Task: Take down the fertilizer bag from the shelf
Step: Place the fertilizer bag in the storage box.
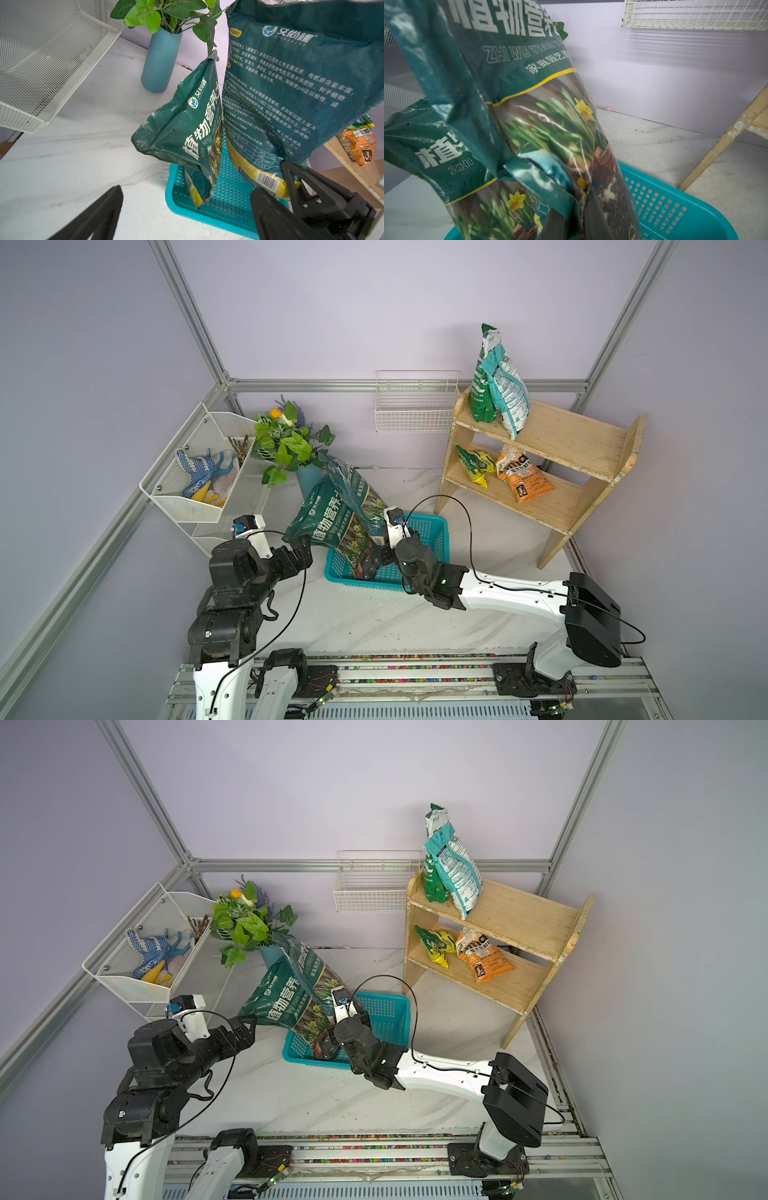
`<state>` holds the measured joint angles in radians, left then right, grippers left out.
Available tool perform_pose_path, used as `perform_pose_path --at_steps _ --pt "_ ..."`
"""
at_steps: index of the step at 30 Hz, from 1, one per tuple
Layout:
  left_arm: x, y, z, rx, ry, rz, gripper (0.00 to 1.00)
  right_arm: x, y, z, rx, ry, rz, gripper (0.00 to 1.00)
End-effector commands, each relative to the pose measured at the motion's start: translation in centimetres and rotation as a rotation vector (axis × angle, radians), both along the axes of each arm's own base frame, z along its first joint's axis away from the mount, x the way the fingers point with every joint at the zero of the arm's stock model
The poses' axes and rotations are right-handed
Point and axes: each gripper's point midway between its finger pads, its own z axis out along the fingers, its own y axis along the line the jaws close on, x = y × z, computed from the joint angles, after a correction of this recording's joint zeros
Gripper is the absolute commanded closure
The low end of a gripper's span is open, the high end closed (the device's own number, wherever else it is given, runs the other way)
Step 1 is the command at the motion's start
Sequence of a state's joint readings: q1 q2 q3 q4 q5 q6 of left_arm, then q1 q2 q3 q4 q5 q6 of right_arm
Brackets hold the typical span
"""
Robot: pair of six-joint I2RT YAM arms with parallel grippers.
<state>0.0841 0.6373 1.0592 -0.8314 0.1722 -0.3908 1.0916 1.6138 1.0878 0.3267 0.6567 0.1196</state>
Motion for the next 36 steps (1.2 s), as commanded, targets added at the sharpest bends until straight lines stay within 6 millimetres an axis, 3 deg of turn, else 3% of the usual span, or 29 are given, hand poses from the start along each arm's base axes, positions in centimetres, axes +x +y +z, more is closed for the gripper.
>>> perform_pose_path --at_steps 1,12,24,36 --pt "0.1 -0.1 -1.4 -0.007 0.023 -0.006 0.0 0.1 -0.3 6.7 0.287 -0.149 -0.035 1.0" --pt "0.1 -0.1 -1.4 -0.007 0.022 -0.006 0.0 0.6 1.4 0.8 0.222 -0.146 -0.035 1.0" --pt "0.1 -0.1 -1.4 -0.007 0.023 -0.005 0.0 -1.4 3.0 -5.0 0.163 -0.142 -0.005 1.0" --pt "0.1 -0.1 -1.4 -0.008 0.023 -0.005 0.0 -2.9 4.2 -8.6 0.115 -0.141 0.023 0.98"
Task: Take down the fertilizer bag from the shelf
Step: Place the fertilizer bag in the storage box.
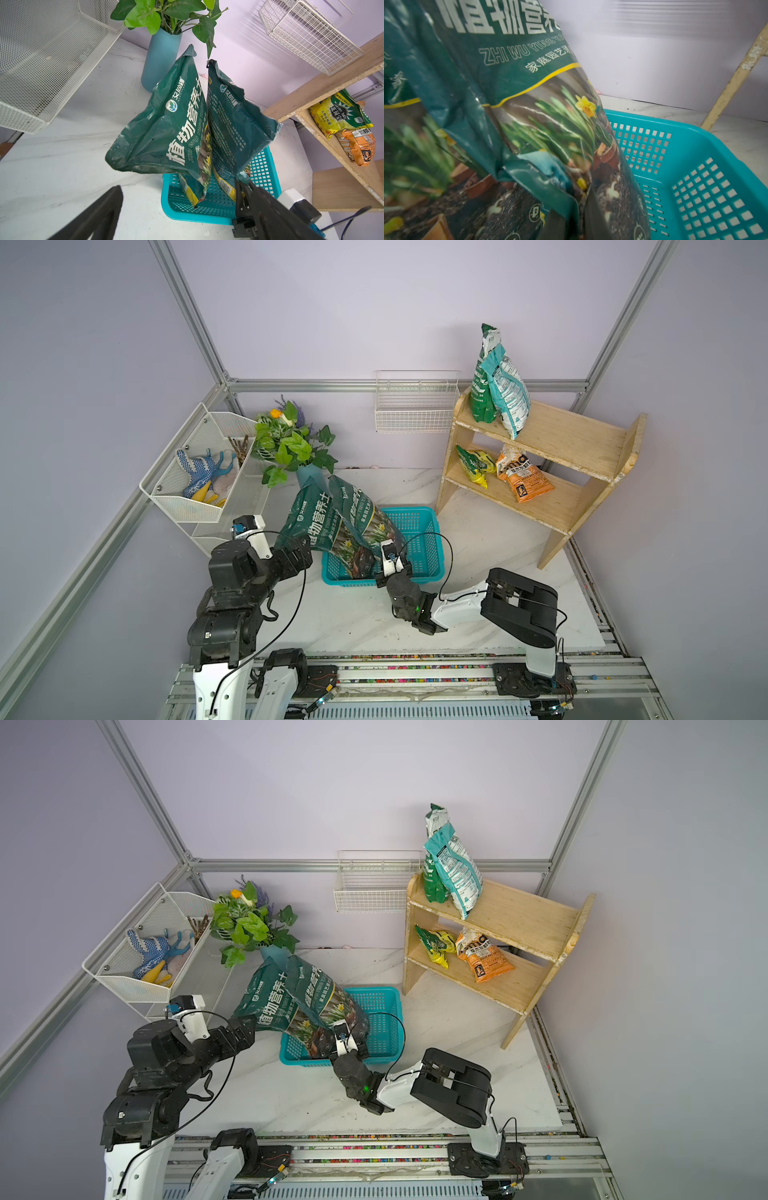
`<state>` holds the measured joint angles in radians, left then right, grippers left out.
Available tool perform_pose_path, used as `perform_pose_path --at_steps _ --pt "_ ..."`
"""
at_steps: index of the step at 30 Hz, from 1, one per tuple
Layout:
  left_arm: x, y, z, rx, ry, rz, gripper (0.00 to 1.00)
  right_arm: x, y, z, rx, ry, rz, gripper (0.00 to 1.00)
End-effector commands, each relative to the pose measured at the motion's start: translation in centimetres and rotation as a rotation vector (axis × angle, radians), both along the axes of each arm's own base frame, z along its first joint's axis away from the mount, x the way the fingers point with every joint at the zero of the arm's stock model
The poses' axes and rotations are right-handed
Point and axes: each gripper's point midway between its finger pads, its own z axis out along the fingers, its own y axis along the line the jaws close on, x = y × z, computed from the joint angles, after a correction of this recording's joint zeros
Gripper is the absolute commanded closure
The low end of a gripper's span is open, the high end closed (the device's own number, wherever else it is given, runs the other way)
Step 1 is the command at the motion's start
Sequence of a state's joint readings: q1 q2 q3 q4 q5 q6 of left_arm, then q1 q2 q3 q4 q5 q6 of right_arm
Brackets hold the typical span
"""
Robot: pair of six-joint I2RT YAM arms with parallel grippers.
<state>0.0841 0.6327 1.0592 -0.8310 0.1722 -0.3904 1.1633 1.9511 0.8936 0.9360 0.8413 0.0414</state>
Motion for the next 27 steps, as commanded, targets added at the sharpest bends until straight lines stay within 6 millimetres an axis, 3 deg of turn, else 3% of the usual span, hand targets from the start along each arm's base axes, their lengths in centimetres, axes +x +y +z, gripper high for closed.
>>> perform_pose_path --at_steps 1,7,14,22,27 --pt "0.2 -0.1 -1.5 -0.008 0.027 -0.006 0.0 -2.3 3.2 2.6 0.119 -0.059 0.133 0.95" --pt "0.2 -0.1 -1.6 -0.009 0.028 -0.005 0.0 -2.7 3.3 2.3 0.115 -0.067 0.146 0.67" --pt "0.2 -0.1 -1.5 -0.008 0.028 -0.006 0.0 -4.6 3.9 5.1 0.138 -0.106 0.217 0.29" --pt "0.2 -0.1 -1.5 -0.008 0.027 -0.006 0.0 -6.6 3.8 9.6 0.178 -0.145 0.266 0.16" --pt "0.2 -0.1 -1.5 -0.008 0.028 -0.006 0.0 -5.9 2.5 12.9 0.209 -0.124 0.189 0.13"
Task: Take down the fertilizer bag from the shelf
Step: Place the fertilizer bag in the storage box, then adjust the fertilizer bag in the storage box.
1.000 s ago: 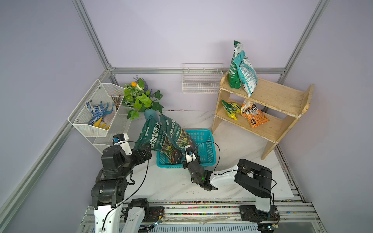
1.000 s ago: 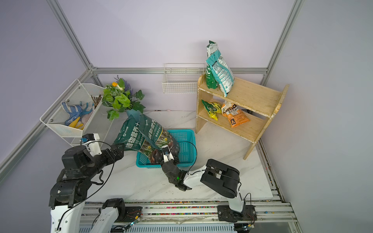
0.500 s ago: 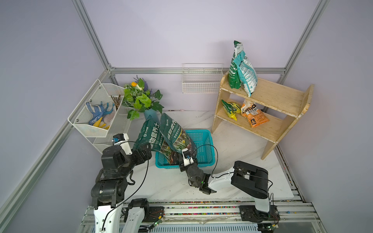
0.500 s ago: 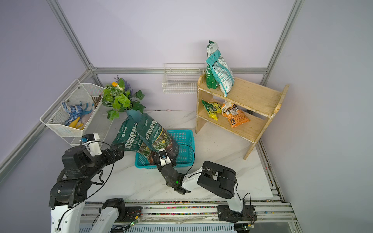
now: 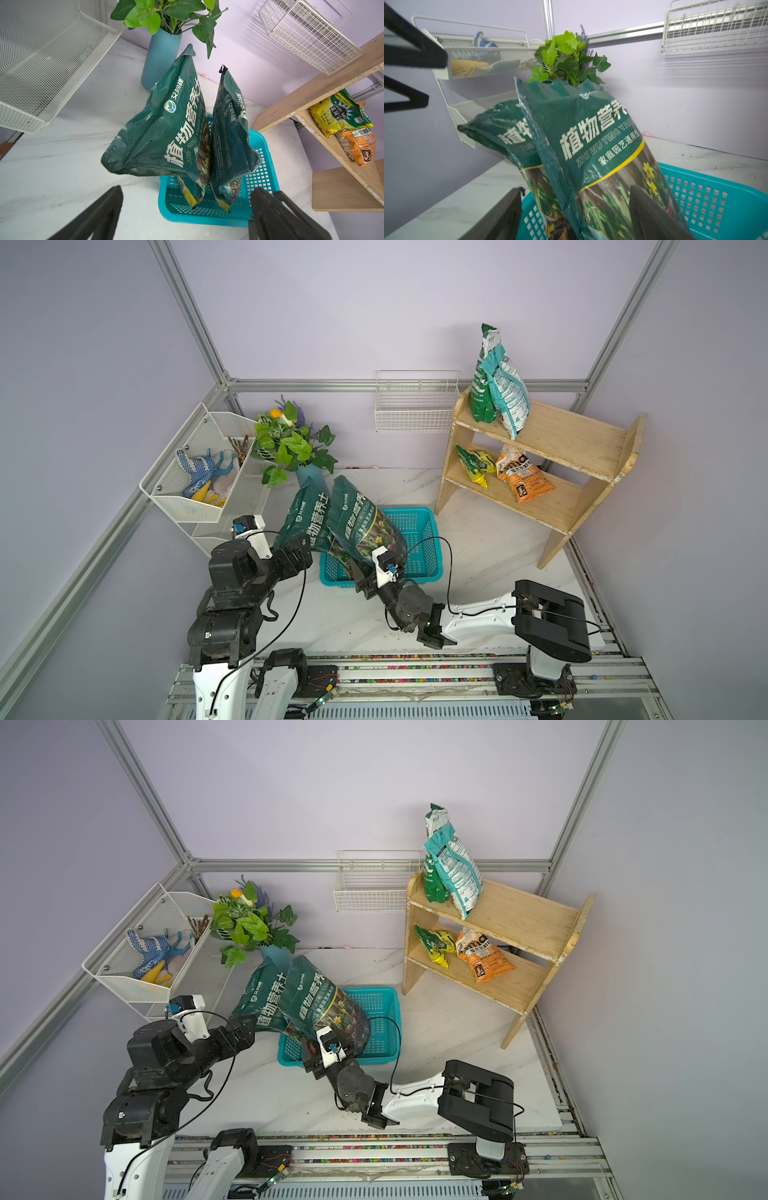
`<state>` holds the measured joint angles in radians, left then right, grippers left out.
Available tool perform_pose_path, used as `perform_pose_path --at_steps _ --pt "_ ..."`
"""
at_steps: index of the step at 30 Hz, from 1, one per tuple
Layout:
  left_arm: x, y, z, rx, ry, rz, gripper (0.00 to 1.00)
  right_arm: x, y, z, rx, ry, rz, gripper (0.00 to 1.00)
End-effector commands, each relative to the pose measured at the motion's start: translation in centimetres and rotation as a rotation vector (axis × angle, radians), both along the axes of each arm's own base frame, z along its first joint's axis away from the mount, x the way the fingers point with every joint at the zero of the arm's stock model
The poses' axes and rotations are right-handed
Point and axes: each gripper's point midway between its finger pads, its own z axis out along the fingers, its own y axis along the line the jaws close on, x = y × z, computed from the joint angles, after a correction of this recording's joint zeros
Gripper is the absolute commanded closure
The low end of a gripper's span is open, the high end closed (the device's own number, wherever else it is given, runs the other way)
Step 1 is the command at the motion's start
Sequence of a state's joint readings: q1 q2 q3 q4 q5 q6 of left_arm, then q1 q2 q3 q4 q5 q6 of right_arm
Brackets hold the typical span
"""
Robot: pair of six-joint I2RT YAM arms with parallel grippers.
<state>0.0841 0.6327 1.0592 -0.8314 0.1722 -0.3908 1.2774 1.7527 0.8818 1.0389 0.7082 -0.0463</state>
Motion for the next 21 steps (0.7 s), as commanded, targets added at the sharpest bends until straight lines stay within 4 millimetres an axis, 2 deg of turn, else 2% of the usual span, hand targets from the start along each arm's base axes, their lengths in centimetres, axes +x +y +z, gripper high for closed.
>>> perform_pose_path --at_steps 1,4,8,12,16,18,21 --pt "0.2 -0.1 -1.5 -0.008 0.028 -0.006 0.0 0.9 -1.1 2.8 0.025 0.042 -0.087 0.13" --pt "0.2 -0.1 -1.5 -0.007 0.025 -0.006 0.0 3.1 -1.4 3.4 0.002 0.139 -0.144 0.14" --pt "0.2 -0.1 -1.5 -0.008 0.026 -0.006 0.0 6.8 -1.6 3.5 -0.003 0.283 -0.16 0.23" --pt "0.2 -0.1 -1.5 -0.007 0.026 -0.005 0.0 9.7 -2.3 4.6 0.004 0.346 -0.187 0.26" --pt "0.2 0.0 -1.5 -0.007 0.027 -0.005 0.0 10.5 -0.5 4.3 -0.027 0.38 -0.137 0.3" --pt "0.2 -0.1 -1.5 -0.007 0.026 -0.006 0.0 10.6 0.9 3.4 -0.044 0.408 -0.098 0.32" --pt "0.2 0.0 -1.5 -0.006 0.026 -0.004 0.0 11.0 2.9 0.9 -0.072 0.454 -0.064 0.33"
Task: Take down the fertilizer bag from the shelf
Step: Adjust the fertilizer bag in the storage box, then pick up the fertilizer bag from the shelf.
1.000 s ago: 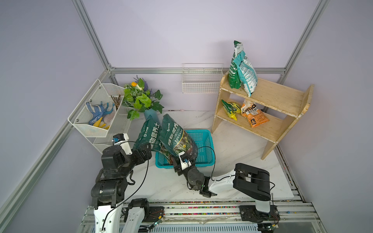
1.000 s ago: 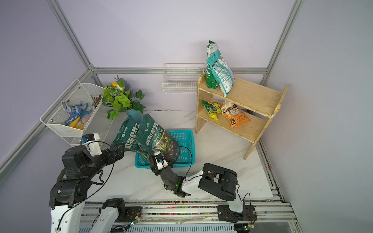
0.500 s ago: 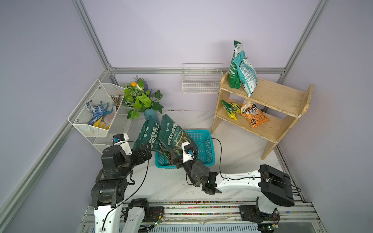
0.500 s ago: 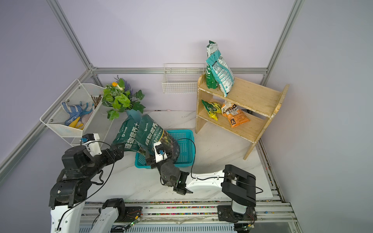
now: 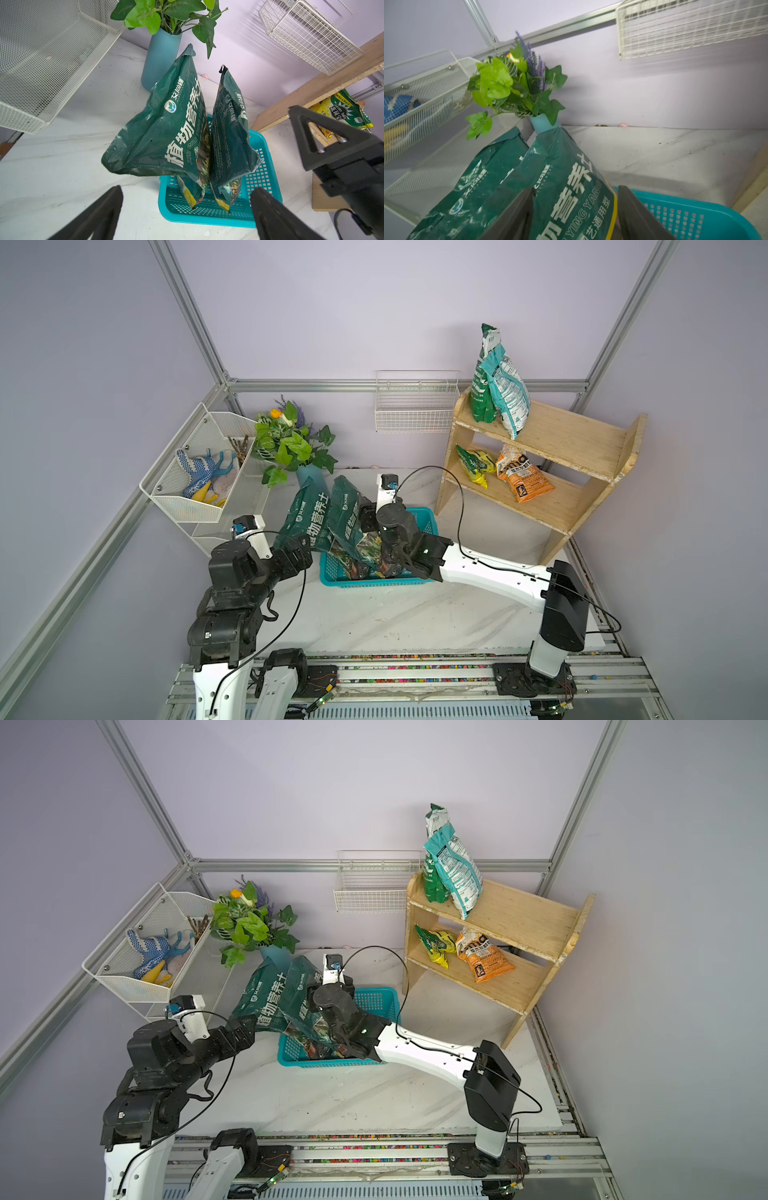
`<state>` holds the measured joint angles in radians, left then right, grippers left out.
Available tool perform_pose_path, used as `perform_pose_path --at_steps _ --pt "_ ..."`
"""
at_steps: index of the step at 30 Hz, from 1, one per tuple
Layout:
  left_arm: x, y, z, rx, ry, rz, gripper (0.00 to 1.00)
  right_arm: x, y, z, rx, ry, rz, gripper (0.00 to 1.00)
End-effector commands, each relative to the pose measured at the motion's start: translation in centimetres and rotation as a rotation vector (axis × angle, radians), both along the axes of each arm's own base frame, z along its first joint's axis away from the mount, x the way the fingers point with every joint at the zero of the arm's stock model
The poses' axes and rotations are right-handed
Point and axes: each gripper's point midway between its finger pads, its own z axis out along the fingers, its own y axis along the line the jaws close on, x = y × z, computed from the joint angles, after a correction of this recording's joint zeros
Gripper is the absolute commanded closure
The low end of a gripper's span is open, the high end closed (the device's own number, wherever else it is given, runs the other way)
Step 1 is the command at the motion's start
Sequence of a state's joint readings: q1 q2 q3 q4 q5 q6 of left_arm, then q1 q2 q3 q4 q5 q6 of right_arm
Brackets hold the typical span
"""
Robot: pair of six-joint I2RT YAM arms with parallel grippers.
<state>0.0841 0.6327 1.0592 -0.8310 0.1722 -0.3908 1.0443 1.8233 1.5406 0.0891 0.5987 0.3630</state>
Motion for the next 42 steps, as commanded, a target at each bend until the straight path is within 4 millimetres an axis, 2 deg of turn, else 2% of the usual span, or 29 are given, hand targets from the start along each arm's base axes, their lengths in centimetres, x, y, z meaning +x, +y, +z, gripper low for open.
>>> perform_pose_path --at_steps 1,3,6,8,10,13,15,18,22,25,28,31,34,42 --pt "0.2 0.0 -1.5 -0.007 0.026 -0.004 0.0 -0.5 3.0 -6.0 -0.097 0.138 0.092 0.38" --pt "0.1 0.0 -1.5 -0.006 0.025 -0.004 0.0 -0.4 4.3 -7.5 -0.109 0.167 0.121 0.4" --pt "0.2 -0.1 -1.5 -0.007 0.026 -0.006 0.0 -0.9 6.7 -8.0 -0.11 0.176 0.193 0.43" --pt "0.1 -0.1 -1.5 -0.007 0.027 -0.006 0.0 -1.3 7.4 -7.5 -0.118 0.158 0.2 0.43" --pt "0.2 -0.1 -1.5 -0.007 0.027 -0.005 0.0 -1.6 7.7 -6.2 -0.114 0.135 0.21 0.42" --pt "0.2 -0.1 -1.5 -0.008 0.028 -0.006 0.0 -1.5 6.8 -3.5 -0.112 0.096 0.192 0.37" --pt "0.2 -0.1 -1.5 -0.007 0.027 -0.005 0.0 -1.4 5.1 -0.6 -0.131 0.047 0.145 0.31" --pt "0.2 -0.1 -1.5 -0.008 0.027 -0.006 0.0 -1.7 1.5 4.9 -0.157 -0.034 0.065 0.24" --pt "0.2 -0.1 -1.5 -0.007 0.027 -0.005 0.0 -3.0 -5.1 12.9 -0.167 -0.146 -0.066 0.17" --pt "0.2 -0.1 -1.5 -0.008 0.027 -0.005 0.0 -4.0 -10.2 17.8 -0.158 -0.215 -0.161 0.11" --pt "0.1 -0.1 -1.5 -0.007 0.025 -0.005 0.0 -5.2 -14.9 21.7 -0.151 -0.269 -0.231 0.09" --pt "0.2 -0.1 -1.5 -0.007 0.026 -0.005 0.0 -6.0 -18.2 24.1 -0.183 -0.304 -0.309 0.07" --pt "0.2 -0.1 -1.5 -0.007 0.026 -0.005 0.0 -6.5 -20.5 25.3 -0.21 -0.322 -0.355 0.06" --pt "0.2 0.0 -1.5 -0.008 0.027 -0.003 0.0 -6.2 -23.8 26.5 -0.272 -0.337 -0.424 0.04"
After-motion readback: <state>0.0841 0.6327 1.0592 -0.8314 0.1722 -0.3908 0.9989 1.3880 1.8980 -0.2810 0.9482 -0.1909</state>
